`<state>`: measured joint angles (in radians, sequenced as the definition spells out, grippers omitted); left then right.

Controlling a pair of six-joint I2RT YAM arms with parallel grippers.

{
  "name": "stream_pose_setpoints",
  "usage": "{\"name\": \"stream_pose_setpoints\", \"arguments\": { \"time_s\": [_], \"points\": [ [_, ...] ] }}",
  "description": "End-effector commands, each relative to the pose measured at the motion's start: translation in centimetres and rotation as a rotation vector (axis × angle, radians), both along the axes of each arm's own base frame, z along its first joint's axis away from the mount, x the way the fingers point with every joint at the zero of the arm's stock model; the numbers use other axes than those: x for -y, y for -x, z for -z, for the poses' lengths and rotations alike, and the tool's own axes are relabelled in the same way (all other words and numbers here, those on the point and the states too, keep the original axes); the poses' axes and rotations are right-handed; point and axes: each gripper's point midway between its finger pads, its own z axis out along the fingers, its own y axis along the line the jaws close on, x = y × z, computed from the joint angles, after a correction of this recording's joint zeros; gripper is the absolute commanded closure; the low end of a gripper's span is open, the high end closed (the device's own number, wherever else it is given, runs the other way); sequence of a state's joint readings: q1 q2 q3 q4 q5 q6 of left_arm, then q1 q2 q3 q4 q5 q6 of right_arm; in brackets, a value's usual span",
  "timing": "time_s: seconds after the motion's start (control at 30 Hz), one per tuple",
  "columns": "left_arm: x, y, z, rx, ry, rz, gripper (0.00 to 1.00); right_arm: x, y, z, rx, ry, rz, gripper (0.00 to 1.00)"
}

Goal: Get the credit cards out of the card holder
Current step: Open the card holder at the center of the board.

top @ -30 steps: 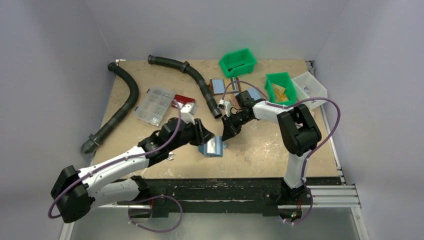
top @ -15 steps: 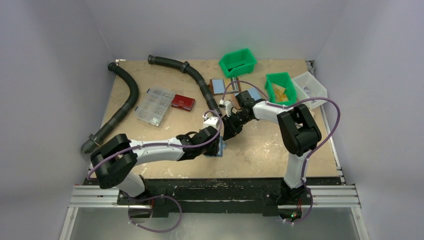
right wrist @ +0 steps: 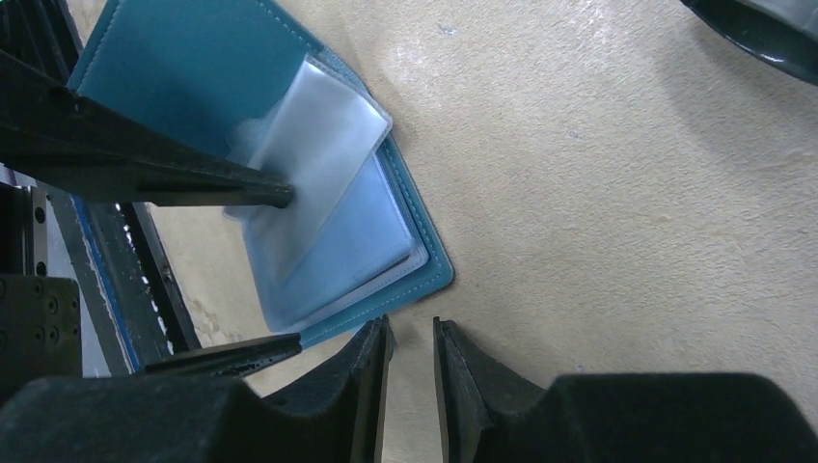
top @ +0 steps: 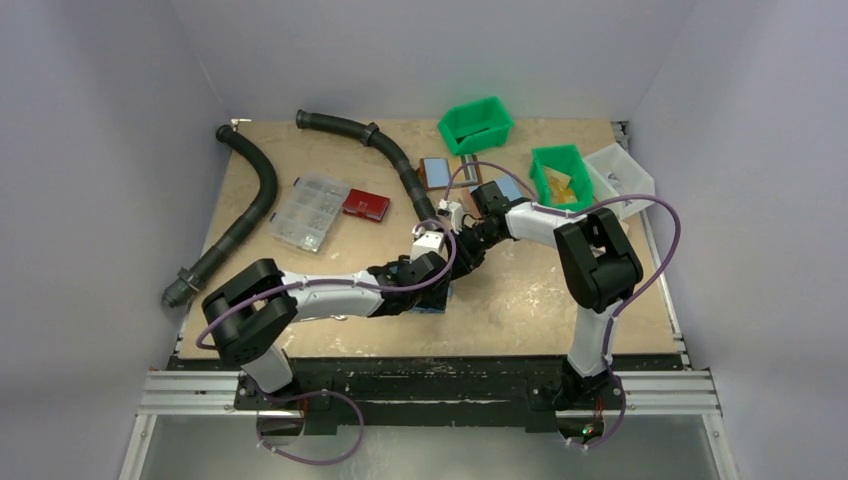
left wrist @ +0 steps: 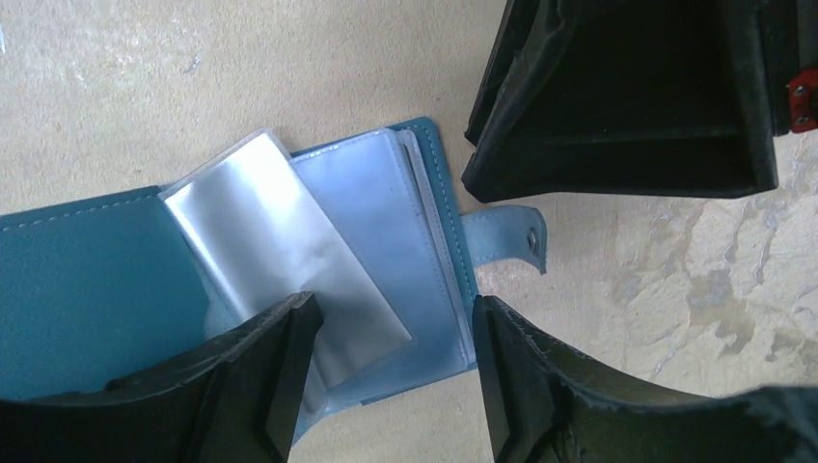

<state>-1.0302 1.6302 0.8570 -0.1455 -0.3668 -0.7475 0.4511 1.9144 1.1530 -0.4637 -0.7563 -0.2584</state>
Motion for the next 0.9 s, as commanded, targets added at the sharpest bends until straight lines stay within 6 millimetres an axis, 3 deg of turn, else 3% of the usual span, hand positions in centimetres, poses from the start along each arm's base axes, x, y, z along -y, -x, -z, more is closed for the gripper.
{"name": "stream_pose_setpoints", "arguments": {
  "time_s": [0.0,0.17,0.27,0.37,0.43,0.63,0.77,0.87],
  "points": [
    [-0.8,-0.4,1.2,-0.007,-0.077,-0.022,0.34,-0.4,0.1,-1.9,0.03,-0.047,-0.023,0.68],
    [-2.0,-0.6,2.4,-0.024,-0.158,-0.068,0.34,-0.4,0.0,-2.2,0.039,-0.049,-0.024,0.68],
    [-3.2,-0.7,3.3,-0.035,-0.244,-0.105,0.39,-0.4,-0.1,-2.2,0.043,-0.046,-0.023,0.68],
    [-3.7,-0.6,3.9,-0.044,-0.275,-0.111,0.68,-0.3,-0.1,-2.2,0.044,-0.043,-0.021,0.68],
    [-3.8,-0.4,3.9,-0.047,-0.268,-0.115,0.78,-0.3,-0.1,-2.1,0.045,-0.04,-0.021,0.68],
    [-3.7,-0.3,1.7,-0.01,-0.154,-0.143,0.94,-0.2,-0.2,-2.3,0.06,-0.038,-0.025,0.68],
    [-4.1,-0.3,0.6,-0.012,-0.026,-0.172,0.99,-0.6,0.3,-3.4,0.065,-0.082,-0.053,0.68],
    [-4.4,-0.3,0.3,-0.056,0.138,-0.191,1.0,-1.0,1.1,-4.4,0.056,-0.137,-0.092,0.62]
  ]
}}
